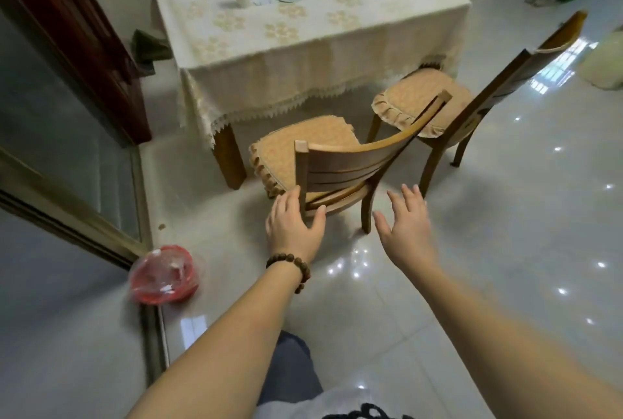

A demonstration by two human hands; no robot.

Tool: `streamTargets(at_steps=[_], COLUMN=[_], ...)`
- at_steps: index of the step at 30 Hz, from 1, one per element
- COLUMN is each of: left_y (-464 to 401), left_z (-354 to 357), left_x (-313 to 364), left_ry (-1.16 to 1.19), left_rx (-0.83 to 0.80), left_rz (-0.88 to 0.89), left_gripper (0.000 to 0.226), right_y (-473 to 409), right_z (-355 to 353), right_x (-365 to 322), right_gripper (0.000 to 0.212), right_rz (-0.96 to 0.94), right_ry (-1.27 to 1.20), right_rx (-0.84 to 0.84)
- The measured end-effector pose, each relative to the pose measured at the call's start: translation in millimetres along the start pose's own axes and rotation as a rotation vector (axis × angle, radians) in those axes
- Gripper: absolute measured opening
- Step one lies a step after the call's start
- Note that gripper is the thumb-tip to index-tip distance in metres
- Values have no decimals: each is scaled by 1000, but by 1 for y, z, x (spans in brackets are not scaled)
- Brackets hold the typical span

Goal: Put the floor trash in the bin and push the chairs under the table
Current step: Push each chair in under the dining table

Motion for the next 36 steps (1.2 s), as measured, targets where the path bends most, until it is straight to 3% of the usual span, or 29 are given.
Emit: streamTargets(at_steps=[7, 12, 18, 24, 28, 32, 36], left_y=[-22, -67, -121, -159, -171, -168, -173], left_z=[15, 23, 52, 74, 86, 105, 112], left_x=[70, 107, 128, 142, 128, 117, 114], left_ry=[4, 34, -56, -357, -514, -801, -893], left_rx=[37, 139, 78, -65, -227, -339, -303], left_rz=[87, 133, 108, 193, 116, 181, 153], left_gripper=[60, 55, 57, 65, 75, 76, 46], right_y=[-37, -103, -182, -234, -262, -279, -285], right_z=[-38, -43, -49, -35, -15, 12, 27], right_x=[36, 35, 42, 52, 58, 54, 50], right_gripper=[55, 58, 67, 82, 84, 72, 46], right_rz=[10, -115, -217, -337, -484, -654, -817], right_ry=[-44, 2, 84, 195, 301, 430, 559], right_rx=[72, 59, -5, -197, -324, -490, -602])
Point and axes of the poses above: each hand's wrist, its own y-axis away from the middle knuckle, its own z-axis out of the palm, x = y × z, the point moved 9 cm from there along -y, towards the middle knuckle, and after that the axes turned 5 degrees about -y, right-handed, at the moved point
